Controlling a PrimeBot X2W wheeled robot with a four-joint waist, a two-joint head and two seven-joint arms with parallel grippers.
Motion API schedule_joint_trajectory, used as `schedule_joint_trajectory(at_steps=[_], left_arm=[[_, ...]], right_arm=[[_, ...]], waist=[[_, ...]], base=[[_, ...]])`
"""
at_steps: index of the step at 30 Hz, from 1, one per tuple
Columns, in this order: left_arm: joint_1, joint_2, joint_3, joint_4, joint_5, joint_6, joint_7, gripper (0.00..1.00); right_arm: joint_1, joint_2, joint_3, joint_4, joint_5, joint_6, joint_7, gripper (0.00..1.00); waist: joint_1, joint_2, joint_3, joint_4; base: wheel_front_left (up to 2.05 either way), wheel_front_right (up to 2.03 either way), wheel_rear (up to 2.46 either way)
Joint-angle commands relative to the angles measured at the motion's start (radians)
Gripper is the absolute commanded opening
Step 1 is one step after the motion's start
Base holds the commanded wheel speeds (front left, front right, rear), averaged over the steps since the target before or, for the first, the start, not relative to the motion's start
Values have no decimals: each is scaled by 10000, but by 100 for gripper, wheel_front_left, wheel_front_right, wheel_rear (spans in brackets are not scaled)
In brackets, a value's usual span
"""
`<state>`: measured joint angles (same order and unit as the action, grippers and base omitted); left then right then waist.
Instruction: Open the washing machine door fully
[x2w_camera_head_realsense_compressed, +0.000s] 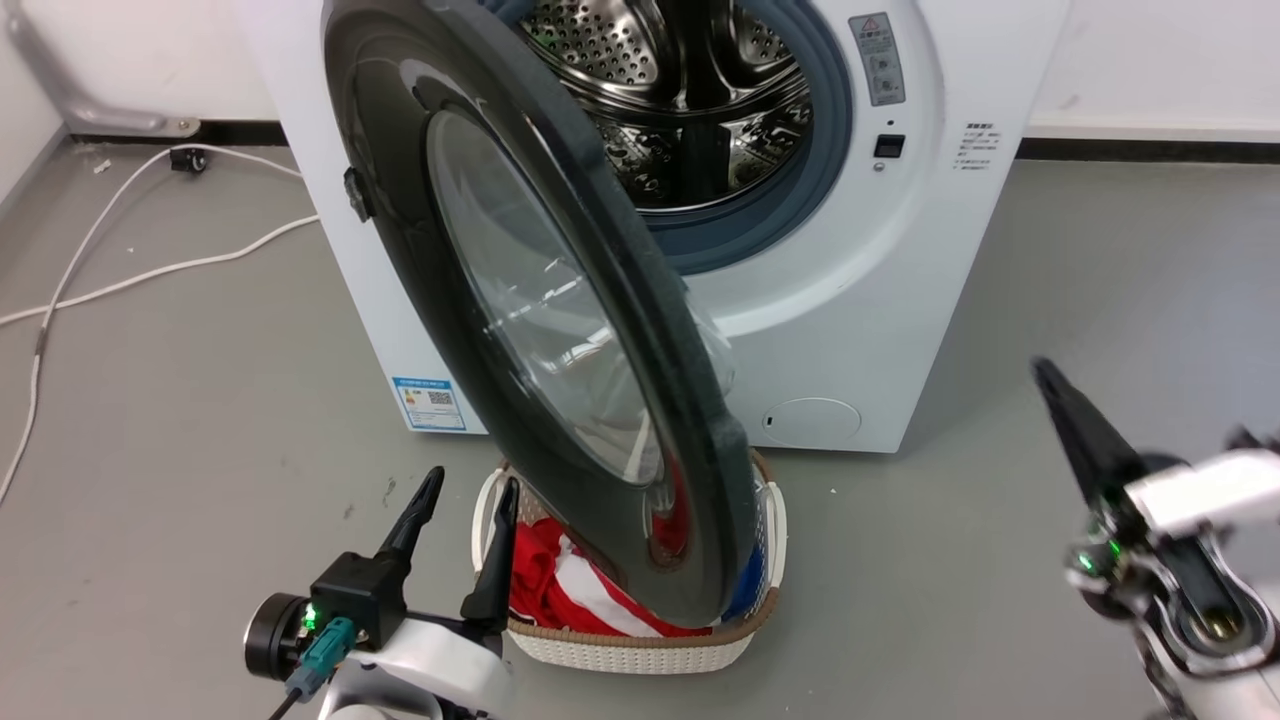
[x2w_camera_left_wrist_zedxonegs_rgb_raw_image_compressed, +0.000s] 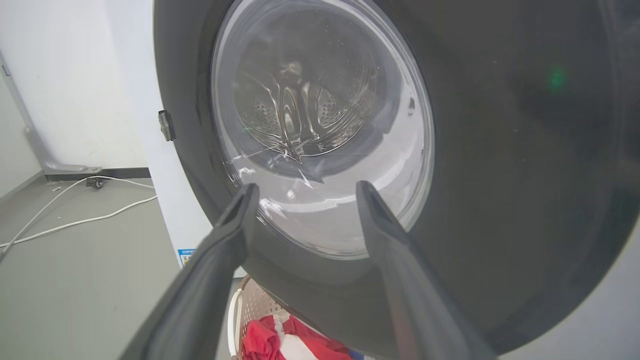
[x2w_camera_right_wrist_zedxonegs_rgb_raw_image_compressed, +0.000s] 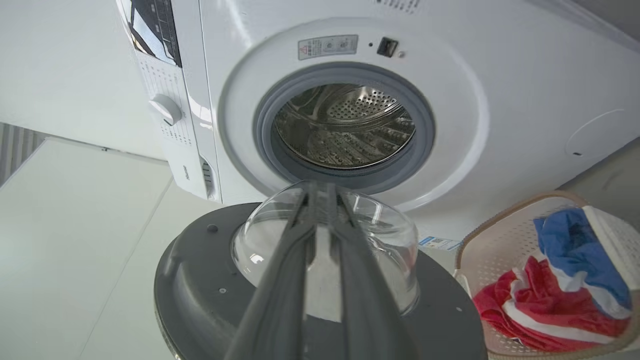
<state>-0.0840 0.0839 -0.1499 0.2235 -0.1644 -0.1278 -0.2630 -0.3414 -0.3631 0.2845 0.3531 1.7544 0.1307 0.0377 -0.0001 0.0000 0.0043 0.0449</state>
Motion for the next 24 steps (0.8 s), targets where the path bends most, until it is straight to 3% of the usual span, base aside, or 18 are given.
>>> schedule_joint_trajectory(at_steps=[1, 3, 9, 13, 17, 24], left_arm=[[106, 6, 72, -6, -61, 44, -26, 100], [196, 21, 162, 20, -47, 44, -26, 100], [296, 71, 428, 37, -61, 109, -26, 100], [338, 94, 533, 80, -28, 129, -26, 100], [290, 129, 691, 61, -28, 184, -26, 100], [91, 160, 851, -13, 24, 246, -25, 100]], right_arm=[[414, -105, -109, -156, -137, 2, -279, 42], [1126, -234, -332, -521, -291, 2, -865, 100], [2748, -592, -596, -1178, -1308, 1, -2473, 100], [3074, -879, -807, -901, -3324, 2, -2960, 100], [2885, -872, -1888, -423, -7044, 1, -3022, 100], [3039, 1000, -3691, -1419, -12698, 1, -2707, 100]], waist=[[1, 0, -68, -84], [1, 0, -111, -161], [1, 0, -144, -428], [1, 0, -127, -585], [1, 0, -67, -730], [1, 0, 67, -741]], base=[[0, 0, 0], [0, 0, 0], [0, 0, 0], [0, 0, 0], [0, 0, 0], [0, 0, 0]])
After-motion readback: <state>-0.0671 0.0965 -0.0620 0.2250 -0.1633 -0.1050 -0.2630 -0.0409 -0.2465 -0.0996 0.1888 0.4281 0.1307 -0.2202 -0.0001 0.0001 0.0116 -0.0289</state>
